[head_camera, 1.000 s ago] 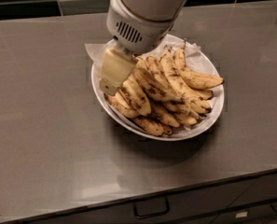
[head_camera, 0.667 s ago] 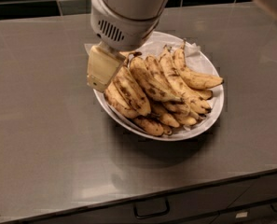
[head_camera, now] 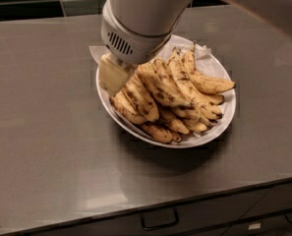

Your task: Pick banana from white bowl

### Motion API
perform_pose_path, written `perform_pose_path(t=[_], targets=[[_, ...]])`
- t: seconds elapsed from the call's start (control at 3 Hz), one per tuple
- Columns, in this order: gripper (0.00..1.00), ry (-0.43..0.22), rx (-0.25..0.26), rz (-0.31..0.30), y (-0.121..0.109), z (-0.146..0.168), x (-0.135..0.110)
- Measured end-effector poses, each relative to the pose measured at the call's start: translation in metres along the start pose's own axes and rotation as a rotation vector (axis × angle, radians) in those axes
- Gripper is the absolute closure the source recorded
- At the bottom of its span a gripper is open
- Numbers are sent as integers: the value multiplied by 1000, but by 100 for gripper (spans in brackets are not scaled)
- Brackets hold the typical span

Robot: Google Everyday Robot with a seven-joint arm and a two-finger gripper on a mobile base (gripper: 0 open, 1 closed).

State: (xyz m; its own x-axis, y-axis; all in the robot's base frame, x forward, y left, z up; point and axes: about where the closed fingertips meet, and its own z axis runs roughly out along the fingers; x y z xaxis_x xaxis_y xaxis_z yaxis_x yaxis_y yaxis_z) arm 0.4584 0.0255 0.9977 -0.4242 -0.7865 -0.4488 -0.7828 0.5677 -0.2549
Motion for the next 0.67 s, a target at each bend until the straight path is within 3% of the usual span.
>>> perform_pose_path(t=[0.67], targets=[[42, -14, -7, 58, -3, 10, 13]])
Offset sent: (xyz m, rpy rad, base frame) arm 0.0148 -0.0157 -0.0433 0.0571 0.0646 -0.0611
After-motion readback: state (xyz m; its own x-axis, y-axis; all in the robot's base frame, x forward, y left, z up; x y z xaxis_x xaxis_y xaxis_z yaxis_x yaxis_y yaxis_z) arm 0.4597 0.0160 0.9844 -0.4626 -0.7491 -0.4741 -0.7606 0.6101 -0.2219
